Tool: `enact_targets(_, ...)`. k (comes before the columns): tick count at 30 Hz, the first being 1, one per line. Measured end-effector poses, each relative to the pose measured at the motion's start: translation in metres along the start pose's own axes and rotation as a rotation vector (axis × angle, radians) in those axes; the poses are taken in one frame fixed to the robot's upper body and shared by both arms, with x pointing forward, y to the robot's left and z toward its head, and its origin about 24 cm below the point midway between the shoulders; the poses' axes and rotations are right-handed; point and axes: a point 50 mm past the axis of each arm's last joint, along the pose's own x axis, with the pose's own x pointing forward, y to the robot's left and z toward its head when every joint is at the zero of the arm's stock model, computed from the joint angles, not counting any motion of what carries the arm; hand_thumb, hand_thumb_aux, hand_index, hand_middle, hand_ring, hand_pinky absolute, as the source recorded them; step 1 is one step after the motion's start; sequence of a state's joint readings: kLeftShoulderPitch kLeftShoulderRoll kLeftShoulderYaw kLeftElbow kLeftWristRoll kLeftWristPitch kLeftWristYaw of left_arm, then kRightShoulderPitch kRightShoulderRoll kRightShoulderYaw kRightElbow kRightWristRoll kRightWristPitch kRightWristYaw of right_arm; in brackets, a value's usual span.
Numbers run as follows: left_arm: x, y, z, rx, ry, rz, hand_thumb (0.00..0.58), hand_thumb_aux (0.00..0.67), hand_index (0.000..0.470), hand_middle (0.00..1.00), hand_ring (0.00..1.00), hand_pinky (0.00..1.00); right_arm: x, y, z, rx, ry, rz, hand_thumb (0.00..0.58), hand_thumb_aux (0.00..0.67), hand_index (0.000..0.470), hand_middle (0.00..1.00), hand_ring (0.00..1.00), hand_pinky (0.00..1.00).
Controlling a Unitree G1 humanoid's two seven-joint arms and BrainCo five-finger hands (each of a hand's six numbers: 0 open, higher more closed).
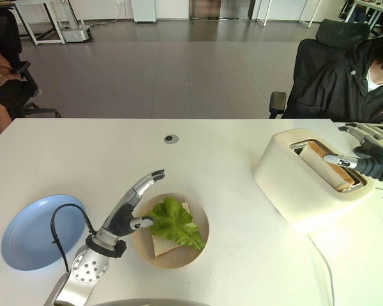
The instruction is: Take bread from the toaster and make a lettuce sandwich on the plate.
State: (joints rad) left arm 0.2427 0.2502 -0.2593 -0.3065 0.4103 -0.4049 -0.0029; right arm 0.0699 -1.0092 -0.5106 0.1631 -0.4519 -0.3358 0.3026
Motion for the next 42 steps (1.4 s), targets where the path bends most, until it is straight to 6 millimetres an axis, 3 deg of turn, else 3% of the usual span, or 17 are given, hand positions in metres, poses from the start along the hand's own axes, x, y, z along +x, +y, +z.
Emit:
enact_targets(1, 0.002, 0.004, 0.000, 0.000, -0.012, 0.020, 0.000, 0.000, 0.000, 0.00, 0.00, 0.00, -0.001, 0.003, -0.002, 0.007, 0.011, 0.008, 0.000, 0.000, 0.000, 0.00, 0.00, 0.00)
enact_targets(5, 0.002, 0.009, -0.003, 0.000, -0.010, 0.046, 0.000, 0.000, 0.000, 0.00, 0.00, 0.00, -0.001, 0.014, 0.003, 0.056, -0.016, 0.038, 0.216, 0.139, 0.098, 0.00, 0.00, 0.00)
enact_targets(7, 0.002, 0.009, -0.004, -0.001, -0.008, 0.047, 0.000, 0.000, 0.000, 0.00, 0.00, 0.00, -0.001, 0.017, 0.007, 0.076, -0.038, 0.050, 0.294, 0.200, 0.140, 0.00, 0.00, 0.00)
enact_targets(8, 0.002, 0.009, -0.004, -0.001, -0.006, 0.047, 0.000, 0.000, 0.000, 0.00, 0.00, 0.00, -0.001, 0.018, 0.010, 0.095, -0.051, 0.053, 0.291, 0.197, 0.138, 0.00, 0.00, 0.00)
enact_targets(10, 0.002, 0.010, -0.005, 0.003, -0.004, 0.050, 0.000, 0.000, 0.000, 0.00, 0.00, 0.00, 0.000, 0.019, 0.011, 0.107, -0.059, 0.058, 0.443, 0.344, 0.241, 0.00, 0.00, 0.00)
enact_targets(13, 0.001, 0.013, -0.006, 0.011, -0.005, 0.064, 0.000, 0.000, 0.000, 0.00, 0.00, 0.00, 0.002, 0.024, 0.013, 0.113, -0.067, 0.077, 0.485, 0.399, 0.280, 0.00, 0.00, 0.00)
enact_targets(14, 0.001, 0.014, -0.006, 0.014, -0.005, 0.068, 0.000, 0.000, 0.000, 0.00, 0.00, 0.00, 0.003, 0.025, 0.013, 0.117, -0.065, 0.076, 0.530, 0.473, 0.332, 0.00, 0.00, 0.00)
enact_targets(15, 0.001, 0.015, -0.006, 0.016, -0.004, 0.071, 0.000, 0.000, 0.000, 0.00, 0.00, 0.00, 0.003, 0.026, 0.013, 0.118, -0.065, 0.074, 0.530, 0.473, 0.332, 0.00, 0.00, 0.00)
enact_targets(16, 0.001, 0.016, -0.007, 0.020, -0.003, 0.075, 0.000, 0.000, 0.000, 0.00, 0.00, 0.00, 0.004, 0.026, 0.014, 0.122, -0.067, 0.072, 0.575, 0.607, 0.426, 0.00, 0.00, 0.00)
enact_targets(17, 0.001, 0.016, -0.007, 0.021, -0.004, 0.077, 0.000, 0.000, 0.000, 0.00, 0.00, 0.00, 0.005, 0.026, 0.014, 0.127, -0.070, 0.072, 0.580, 0.670, 0.470, 0.00, 0.00, 0.00)
enact_targets(25, 0.001, 0.017, -0.007, 0.034, -0.008, 0.080, 0.000, 0.000, 0.000, 0.00, 0.00, 0.00, 0.010, 0.027, 0.021, 0.224, -0.095, 0.052, 0.580, 0.670, 0.470, 0.00, 0.00, 0.00)
enact_targets(30, 0.000, 0.019, -0.007, 0.044, -0.005, 0.088, 0.000, 0.000, 0.000, 0.00, 0.00, 0.00, 0.019, 0.009, 0.012, 0.322, -0.064, -0.020, 0.580, 0.670, 0.470, 0.00, 0.00, 0.00)
enact_targets(33, -0.001, 0.025, -0.009, 0.066, 0.003, 0.112, 0.000, 0.000, 0.000, 0.00, 0.00, 0.00, 0.019, -0.030, 0.000, 0.345, -0.035, -0.128, 0.580, 0.670, 0.470, 0.00, 0.00, 0.00)
enact_targets(37, -0.001, 0.029, -0.008, 0.077, -0.001, 0.132, 0.000, 0.000, 0.000, 0.00, 0.00, 0.00, 0.017, -0.075, 0.020, 0.404, -0.162, -0.206, 0.580, 0.670, 0.470, 0.00, 0.00, 0.00)
enact_targets(40, -0.002, 0.032, -0.009, 0.087, 0.003, 0.145, 0.000, 0.000, 0.000, 0.00, 0.00, 0.00, 0.013, -0.093, 0.030, 0.421, -0.226, -0.208, 0.580, 0.670, 0.470, 0.00, 0.00, 0.00)
enact_targets(42, -0.002, 0.035, -0.009, 0.097, 0.001, 0.151, 0.000, 0.000, 0.000, 0.00, 0.00, 0.00, 0.012, -0.096, 0.048, 0.481, -0.337, -0.132, 0.580, 0.670, 0.470, 0.00, 0.00, 0.00)
